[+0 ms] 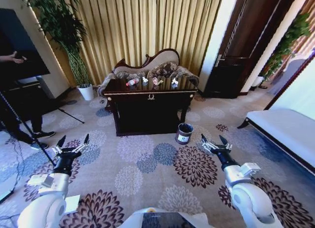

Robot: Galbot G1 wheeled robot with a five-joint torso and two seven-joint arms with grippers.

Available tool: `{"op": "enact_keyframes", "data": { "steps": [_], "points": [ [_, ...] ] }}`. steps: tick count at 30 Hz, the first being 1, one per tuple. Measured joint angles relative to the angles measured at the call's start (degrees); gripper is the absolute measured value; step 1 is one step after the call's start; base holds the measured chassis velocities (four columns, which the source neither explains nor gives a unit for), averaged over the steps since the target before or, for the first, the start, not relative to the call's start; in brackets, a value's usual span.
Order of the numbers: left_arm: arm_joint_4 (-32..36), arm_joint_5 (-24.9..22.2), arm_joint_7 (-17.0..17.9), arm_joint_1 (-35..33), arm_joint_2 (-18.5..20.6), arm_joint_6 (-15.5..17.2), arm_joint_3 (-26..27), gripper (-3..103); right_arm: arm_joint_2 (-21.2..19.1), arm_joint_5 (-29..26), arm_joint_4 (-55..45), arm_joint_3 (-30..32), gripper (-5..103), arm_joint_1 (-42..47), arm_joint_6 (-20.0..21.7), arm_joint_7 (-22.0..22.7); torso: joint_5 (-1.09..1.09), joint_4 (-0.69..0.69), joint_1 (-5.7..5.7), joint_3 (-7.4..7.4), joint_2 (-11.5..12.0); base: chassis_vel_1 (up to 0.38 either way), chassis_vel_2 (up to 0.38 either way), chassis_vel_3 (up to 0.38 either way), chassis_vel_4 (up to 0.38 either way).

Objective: Move to the front of the table and place the trash on the table into the trash bin.

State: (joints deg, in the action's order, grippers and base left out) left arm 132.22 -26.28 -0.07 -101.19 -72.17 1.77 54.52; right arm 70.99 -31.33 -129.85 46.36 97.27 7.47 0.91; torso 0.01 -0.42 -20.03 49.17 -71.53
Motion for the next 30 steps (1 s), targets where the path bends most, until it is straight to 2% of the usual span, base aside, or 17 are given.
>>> {"op": "enact_keyframes", "data": {
  "steps": [23, 30],
  "points": [
    [0.09, 0.0, -0.25, -0.17, 0.11, -0.5, 0.2, 100, -0.02, 0.13, 0.45, -0.02, 100, -0.02, -1.12, -0.38, 0.0, -0.01, 0.02, -0.01, -0.01, -0.025, 0.027, 0.019, -0.029],
    [0.09, -0.01, -0.3, -0.15, 0.07, -0.59, 0.23, 100, -0.09, 0.12, 0.45, 0.01, 100, -0.08, -1.14, -0.42, 0.01, -0.01, 0.02, -0.01, -0.01, -0.132, 0.129, 0.131, -0.123]
  ]
}}
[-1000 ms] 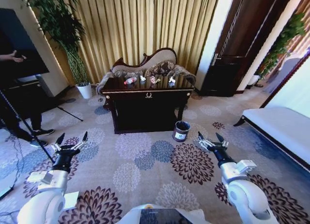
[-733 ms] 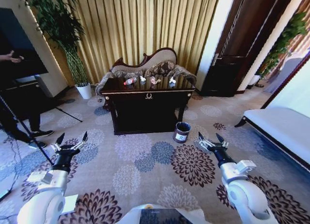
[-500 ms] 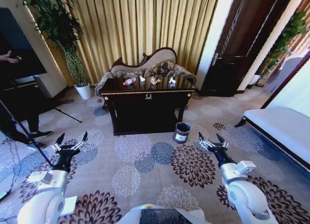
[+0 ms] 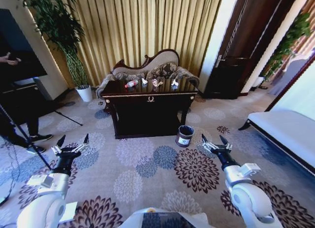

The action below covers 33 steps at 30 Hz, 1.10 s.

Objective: Move to the front of the table and place the trash on the table into the trash bin.

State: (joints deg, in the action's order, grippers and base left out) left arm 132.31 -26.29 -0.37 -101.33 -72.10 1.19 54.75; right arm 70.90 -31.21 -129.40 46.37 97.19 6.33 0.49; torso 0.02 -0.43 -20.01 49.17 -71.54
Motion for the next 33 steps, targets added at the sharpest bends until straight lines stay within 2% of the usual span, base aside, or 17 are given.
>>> {"op": "enact_keyframes", "data": {
  "steps": [33],
  "points": [
    [0.97, -0.03, -0.12, -0.56, -0.12, -0.05, 0.19, 100, -0.09, -0.05, -0.82, -0.34, 100, -0.02, -0.02, -0.49, 0.01, 0.0, -0.02, 0.0, 0.01, -0.16, 0.163, 0.163, -0.161]
  ]
}}
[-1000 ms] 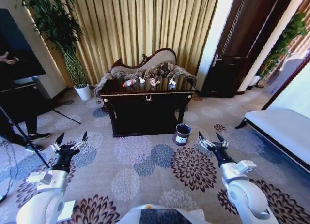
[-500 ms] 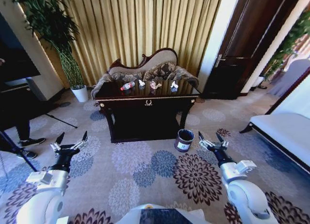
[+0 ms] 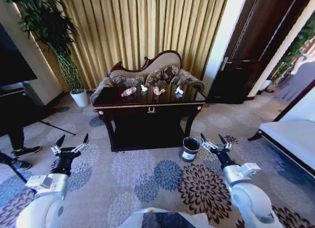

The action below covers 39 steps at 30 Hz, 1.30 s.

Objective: Move to the front of the table and place the trash on the table into the trash bin.

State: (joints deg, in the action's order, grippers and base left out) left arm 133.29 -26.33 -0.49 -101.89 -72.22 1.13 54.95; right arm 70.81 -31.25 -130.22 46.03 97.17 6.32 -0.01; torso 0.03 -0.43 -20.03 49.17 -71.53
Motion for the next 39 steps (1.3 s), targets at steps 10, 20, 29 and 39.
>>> {"op": "enact_keyframes", "data": {
  "steps": [10, 20, 29, 39],
  "points": [
    [0.34, -0.08, -0.04, -0.08, 0.22, 0.46, -0.08, 100, -0.13, 0.26, -0.15, -0.5, 100, -0.12, 0.0, -0.16, -0.02, 0.0, 0.0, 0.0, 0.01, -0.165, 0.148, 0.158, -0.149],
    [0.49, -0.02, -0.21, -0.4, 0.12, 0.39, -0.13, 100, -0.24, 0.68, -0.79, -1.2, 100, -0.37, 0.0, -0.34, -0.02, 0.0, 0.0, 0.01, 0.01, -0.179, 0.189, 0.186, -0.194],
    [0.52, 0.06, -0.3, -0.4, 0.02, 0.33, -0.18, 100, -0.23, 0.79, -1.08, -1.26, 100, -0.4, 0.03, -0.44, -0.02, 0.01, 0.0, 0.0, 0.01, -0.169, 0.196, 0.175, -0.201],
    [0.54, 0.12, -0.42, -0.42, -0.06, 0.25, -0.2, 100, -0.21, 0.78, -1.03, -1.25, 100, -0.5, 0.06, -0.53, -0.01, 0.0, 0.0, 0.01, 0.01, -0.198, 0.176, 0.203, -0.195]
  ]
}}
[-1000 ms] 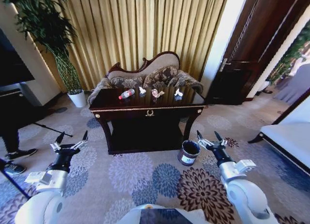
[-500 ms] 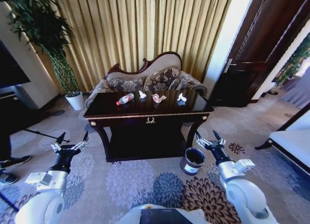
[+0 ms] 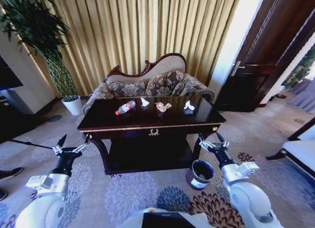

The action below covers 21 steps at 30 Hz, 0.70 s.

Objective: Move to the front of the table and place the trash on the table into the trash bin.

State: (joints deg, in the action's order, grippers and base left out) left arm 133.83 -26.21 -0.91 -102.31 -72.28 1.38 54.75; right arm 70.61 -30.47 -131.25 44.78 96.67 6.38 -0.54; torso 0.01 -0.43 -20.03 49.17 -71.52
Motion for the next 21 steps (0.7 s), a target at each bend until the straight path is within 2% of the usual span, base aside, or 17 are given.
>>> {"op": "enact_keyframes", "data": {
  "steps": [21],
  "points": [
    [0.44, 0.05, 0.02, 0.2, -0.2, 0.37, -0.29, 100, 0.07, 0.13, 1.26, 0.55, 100, -0.23, -0.53, -1.37, 0.0, 0.0, -0.01, 0.0, 0.0, -0.185, 0.186, 0.188, -0.186]
  ]
}}
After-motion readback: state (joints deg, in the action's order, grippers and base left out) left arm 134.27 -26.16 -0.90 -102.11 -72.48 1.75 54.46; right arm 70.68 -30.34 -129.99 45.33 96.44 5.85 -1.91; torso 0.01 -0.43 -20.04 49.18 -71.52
